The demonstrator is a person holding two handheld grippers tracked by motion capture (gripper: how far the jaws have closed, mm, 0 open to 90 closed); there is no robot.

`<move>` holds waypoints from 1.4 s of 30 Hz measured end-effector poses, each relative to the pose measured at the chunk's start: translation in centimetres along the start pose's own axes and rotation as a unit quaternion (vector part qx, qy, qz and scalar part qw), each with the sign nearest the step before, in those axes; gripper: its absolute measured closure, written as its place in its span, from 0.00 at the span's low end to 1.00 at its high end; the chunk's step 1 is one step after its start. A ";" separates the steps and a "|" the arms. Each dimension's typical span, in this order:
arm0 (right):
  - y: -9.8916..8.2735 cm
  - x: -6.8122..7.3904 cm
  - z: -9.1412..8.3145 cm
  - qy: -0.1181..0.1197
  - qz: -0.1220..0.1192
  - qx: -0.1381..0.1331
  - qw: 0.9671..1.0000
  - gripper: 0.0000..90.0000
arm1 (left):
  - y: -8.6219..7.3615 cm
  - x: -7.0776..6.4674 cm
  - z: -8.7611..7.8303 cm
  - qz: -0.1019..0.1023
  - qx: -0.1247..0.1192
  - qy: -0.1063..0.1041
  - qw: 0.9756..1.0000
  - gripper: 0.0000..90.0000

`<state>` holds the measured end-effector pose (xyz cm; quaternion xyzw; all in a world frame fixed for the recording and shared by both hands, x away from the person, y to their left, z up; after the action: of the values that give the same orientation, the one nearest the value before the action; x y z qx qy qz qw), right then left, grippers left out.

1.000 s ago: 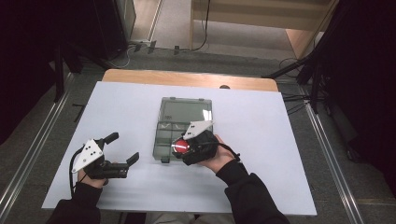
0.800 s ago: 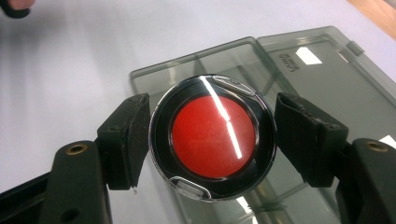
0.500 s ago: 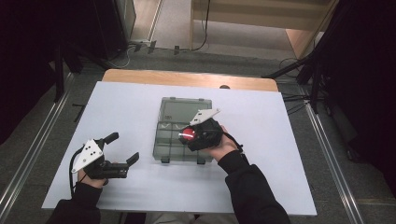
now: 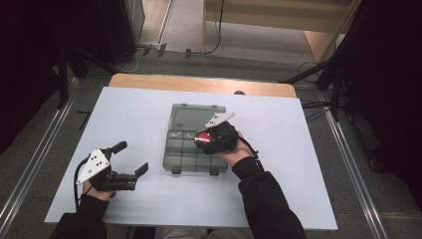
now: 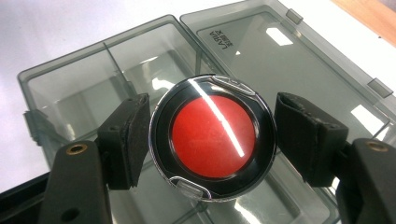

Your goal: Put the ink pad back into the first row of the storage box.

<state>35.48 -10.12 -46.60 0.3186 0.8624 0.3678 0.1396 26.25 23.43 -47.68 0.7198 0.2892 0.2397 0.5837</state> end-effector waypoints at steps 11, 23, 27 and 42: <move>-0.4 -0.6 1.4 -0.011 0.016 0.011 1.000 0.35 | 0.0 -0.1 0.1 0.002 0.004 -0.002 1.000 0.00; -0.2 -0.6 -0.5 -0.033 0.042 -0.043 0.998 0.00 | 0.0 0.0 0.0 0.001 0.003 -0.002 1.000 0.00; -0.2 -0.3 -1.5 -0.029 0.036 -0.054 0.997 0.00 | 0.0 -0.1 0.1 0.001 0.004 -0.002 1.000 0.00; -2.2 -0.8 -5.7 -0.042 0.052 -0.079 0.995 0.00 | -0.1 -0.1 0.1 0.002 0.005 -0.001 1.000 0.00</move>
<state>32.36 -14.91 -44.27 0.3659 0.8065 0.4277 0.1809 26.25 23.29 -47.78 0.7236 0.2882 0.2390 0.5799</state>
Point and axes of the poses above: each handheld gripper's, and its own axes: z roughly forward along the jaws, y roughly out of its top, x roughly to its left, the point moved 1 cm from there along z, roughly forward along the jaws, and after that the axes turned 1 degree about z, right-handed, at the moved point
